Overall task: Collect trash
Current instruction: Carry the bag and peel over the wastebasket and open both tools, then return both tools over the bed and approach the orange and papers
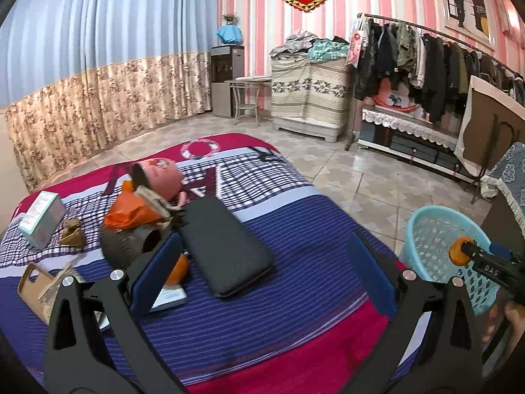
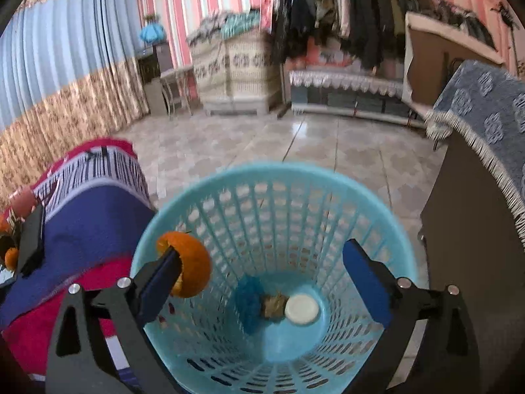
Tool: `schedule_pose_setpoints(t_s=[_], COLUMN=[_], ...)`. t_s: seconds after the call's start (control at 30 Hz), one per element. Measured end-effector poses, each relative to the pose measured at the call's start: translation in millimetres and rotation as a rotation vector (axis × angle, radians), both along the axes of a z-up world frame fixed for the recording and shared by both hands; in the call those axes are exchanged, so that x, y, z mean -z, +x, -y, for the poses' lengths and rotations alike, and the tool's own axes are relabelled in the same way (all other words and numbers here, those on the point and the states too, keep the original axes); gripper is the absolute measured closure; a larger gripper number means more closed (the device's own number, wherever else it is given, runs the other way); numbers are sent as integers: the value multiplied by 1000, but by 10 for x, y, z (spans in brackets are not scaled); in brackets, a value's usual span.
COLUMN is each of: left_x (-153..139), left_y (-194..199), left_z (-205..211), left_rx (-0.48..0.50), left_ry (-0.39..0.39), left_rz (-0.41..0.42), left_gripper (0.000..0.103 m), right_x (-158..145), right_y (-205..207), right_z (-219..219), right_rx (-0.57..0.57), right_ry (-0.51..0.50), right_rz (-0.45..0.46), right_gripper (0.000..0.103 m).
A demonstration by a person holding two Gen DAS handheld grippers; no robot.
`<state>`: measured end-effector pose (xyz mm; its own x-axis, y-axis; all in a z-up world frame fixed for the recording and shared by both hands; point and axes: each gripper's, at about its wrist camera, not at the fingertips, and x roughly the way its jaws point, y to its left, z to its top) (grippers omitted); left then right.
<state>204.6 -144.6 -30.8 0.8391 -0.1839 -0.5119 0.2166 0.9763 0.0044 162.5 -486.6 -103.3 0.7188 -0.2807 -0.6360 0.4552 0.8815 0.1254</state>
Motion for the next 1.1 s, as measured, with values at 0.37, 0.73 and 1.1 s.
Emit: schedule_pose_setpoints(t_s=[0.37, 0.73, 1.1], left_x=[-16, -116, -85], left_y=[-34, -135, -121], left_z=[-239, -540, -1027], left_rx=[-39, -79, -140], left_ry=[8, 29, 9], left_rz=[2, 23, 1], left_gripper=[6, 6, 6], right_x=[119, 248, 64], right_y=[-81, -13, 16], right_z=[221, 227, 53], right_rx=[38, 55, 65], right_ry=[197, 332, 197], right_rz=[35, 5, -24], right_gripper=[8, 8, 8])
